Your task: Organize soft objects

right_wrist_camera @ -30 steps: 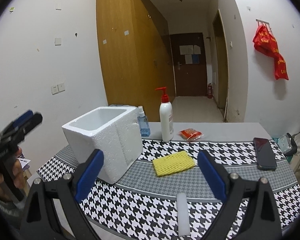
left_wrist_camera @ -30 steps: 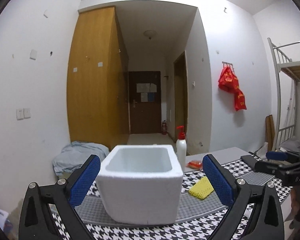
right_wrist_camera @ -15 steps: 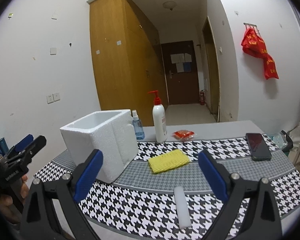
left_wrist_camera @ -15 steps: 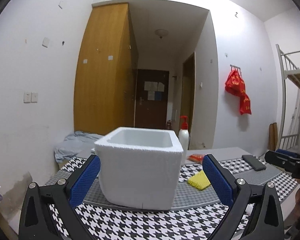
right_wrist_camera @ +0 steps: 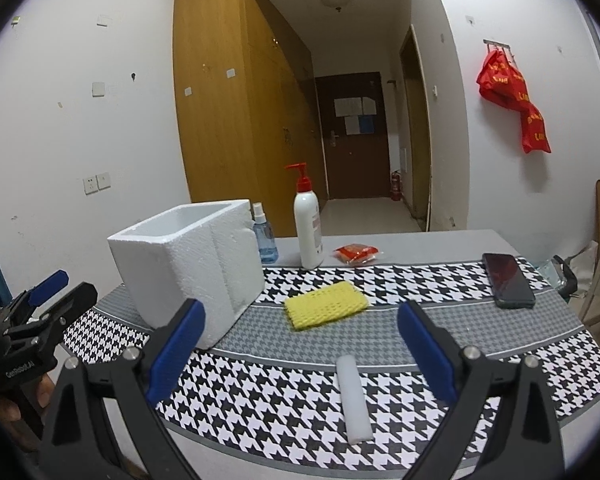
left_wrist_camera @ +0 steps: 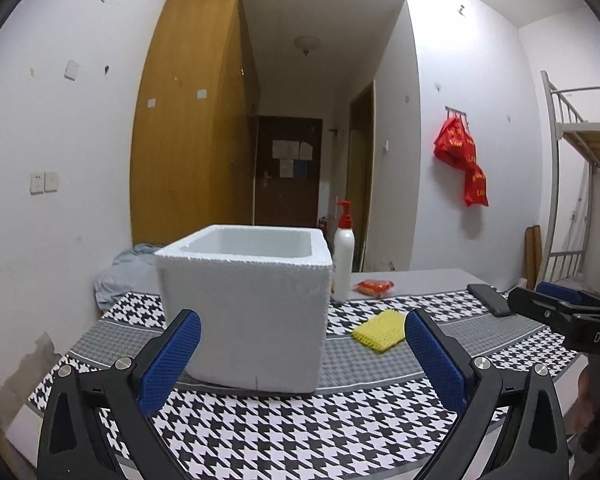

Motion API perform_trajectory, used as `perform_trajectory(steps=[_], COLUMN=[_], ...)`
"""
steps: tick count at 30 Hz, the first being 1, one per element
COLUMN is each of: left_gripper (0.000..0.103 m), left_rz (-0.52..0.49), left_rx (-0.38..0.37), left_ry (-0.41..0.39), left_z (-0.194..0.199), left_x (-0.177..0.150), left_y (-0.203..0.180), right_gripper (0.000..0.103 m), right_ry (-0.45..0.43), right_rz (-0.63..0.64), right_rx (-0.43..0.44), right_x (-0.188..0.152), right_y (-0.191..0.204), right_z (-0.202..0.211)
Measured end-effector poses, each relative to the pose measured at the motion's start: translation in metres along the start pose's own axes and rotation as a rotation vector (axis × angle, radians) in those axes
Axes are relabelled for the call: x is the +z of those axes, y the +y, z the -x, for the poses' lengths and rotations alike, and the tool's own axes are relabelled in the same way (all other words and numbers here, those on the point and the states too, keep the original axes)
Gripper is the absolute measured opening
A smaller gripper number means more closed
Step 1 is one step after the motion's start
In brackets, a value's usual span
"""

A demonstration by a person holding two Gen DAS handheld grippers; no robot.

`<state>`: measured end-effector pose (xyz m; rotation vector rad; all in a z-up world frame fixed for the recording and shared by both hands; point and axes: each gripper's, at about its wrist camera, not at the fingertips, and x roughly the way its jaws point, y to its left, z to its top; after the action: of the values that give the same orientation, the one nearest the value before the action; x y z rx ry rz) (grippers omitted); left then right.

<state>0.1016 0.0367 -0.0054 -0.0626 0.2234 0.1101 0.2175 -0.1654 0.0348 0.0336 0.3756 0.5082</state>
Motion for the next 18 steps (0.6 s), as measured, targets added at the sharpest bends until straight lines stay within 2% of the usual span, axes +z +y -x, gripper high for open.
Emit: perform_trajectory(steps=[6,18], left_gripper=[0.102,0.102], left_rz=[0.009,-0.031], left_rx=[-0.06,-0.107], left_ry=[0.051,0.108], left_z=[-0.007,-0.023], left_x=[-0.001,-0.008], left_y=[-0.013,-0.038], right_gripper=[0.099,0.099], right_ry=[0.013,0.051], right_rz=[-0.001,-0.033], right_rx=[-0.032,-0.138], right_x=[-0.004,-0.02], right_y=[-0.01,-0.045], right_z=[0.009,0.019])
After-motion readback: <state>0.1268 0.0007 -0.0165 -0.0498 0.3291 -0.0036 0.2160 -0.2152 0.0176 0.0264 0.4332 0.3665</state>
